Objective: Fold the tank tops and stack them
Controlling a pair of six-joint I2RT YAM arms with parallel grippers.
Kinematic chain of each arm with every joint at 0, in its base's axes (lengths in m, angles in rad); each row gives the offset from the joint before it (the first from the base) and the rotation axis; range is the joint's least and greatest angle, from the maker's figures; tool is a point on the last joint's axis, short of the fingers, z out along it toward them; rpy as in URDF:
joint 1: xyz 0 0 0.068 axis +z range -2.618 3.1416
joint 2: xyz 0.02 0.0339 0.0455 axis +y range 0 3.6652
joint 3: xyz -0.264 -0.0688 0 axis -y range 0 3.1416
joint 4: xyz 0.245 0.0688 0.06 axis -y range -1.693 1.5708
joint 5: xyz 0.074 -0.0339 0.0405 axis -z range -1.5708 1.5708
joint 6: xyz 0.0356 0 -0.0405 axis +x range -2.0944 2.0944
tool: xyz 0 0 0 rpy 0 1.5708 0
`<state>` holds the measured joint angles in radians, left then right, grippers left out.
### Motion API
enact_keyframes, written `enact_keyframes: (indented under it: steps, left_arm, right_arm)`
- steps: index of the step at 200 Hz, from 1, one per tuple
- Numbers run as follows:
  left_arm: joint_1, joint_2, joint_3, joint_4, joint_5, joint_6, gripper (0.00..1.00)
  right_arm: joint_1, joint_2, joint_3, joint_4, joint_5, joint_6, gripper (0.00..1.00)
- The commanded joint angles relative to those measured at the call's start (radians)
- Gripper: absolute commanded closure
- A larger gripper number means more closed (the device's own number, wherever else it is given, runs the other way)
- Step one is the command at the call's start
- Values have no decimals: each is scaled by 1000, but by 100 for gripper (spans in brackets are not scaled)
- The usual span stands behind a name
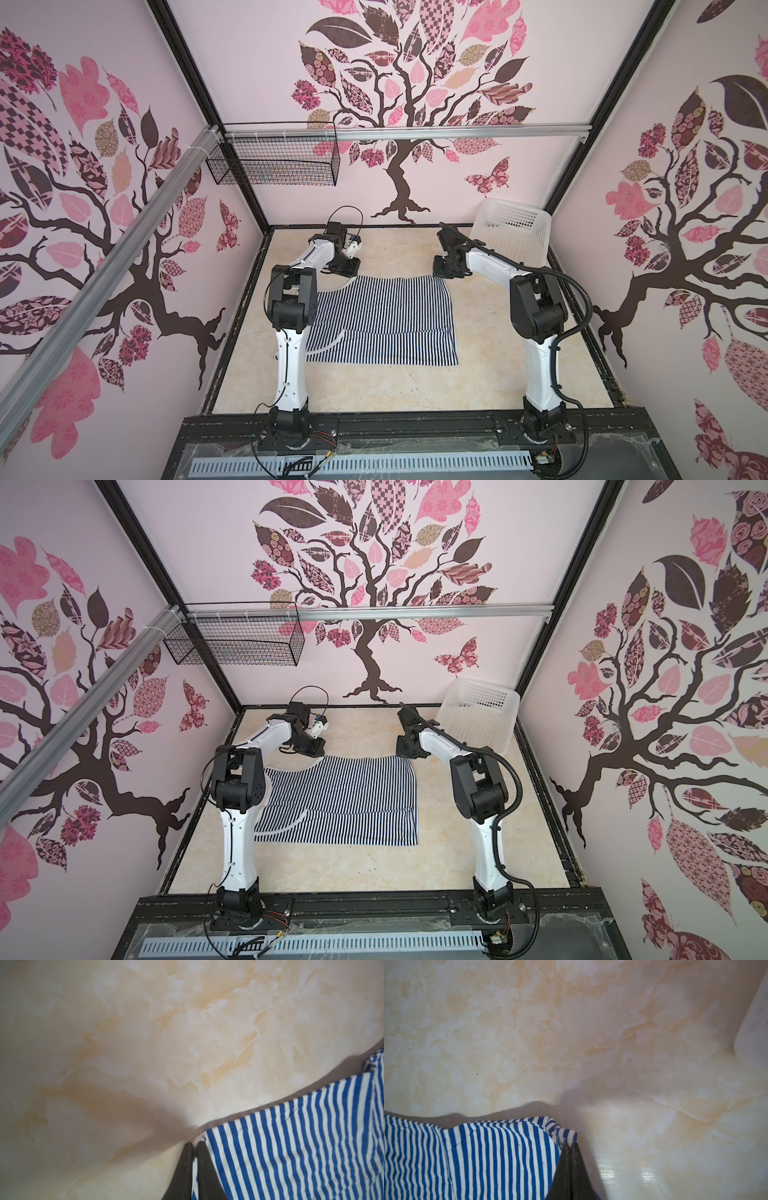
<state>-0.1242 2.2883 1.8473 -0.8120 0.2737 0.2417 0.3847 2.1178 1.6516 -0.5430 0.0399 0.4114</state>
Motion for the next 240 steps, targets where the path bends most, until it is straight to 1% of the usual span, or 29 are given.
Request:
enact_keyframes:
  steps: [1, 6, 34, 65, 96, 122, 165, 240]
  left_arm:
    - [-4, 5, 8, -10, 21, 10, 98]
    - [-4, 0, 3, -9, 22, 14, 100]
    - [-5, -39, -43, 9, 15, 18, 100]
    - [1, -121, -131, 60, 13, 13, 100]
    - [8, -204, -208, 106, 31, -1, 100]
    - [9, -254, -242, 139, 41, -16, 100]
    - [10, -275, -248, 108, 51, -12, 100]
    - [17, -399, -402, 143, 54, 0, 100]
  right_arm:
    - [5, -77, -23, 0, 3, -11, 100]
    - [4, -84, -30, 3, 5, -11, 100]
    - [4, -131, -82, 18, 7, -10, 100]
    - [4, -192, -156, 45, -1, -7, 100]
    - [5, -251, -240, 79, -20, 3, 100]
    - [5, -279, -283, 95, -25, 8, 100]
    - [6, -320, -335, 107, -41, 15, 100]
    - [9, -417, -463, 143, -85, 38, 100]
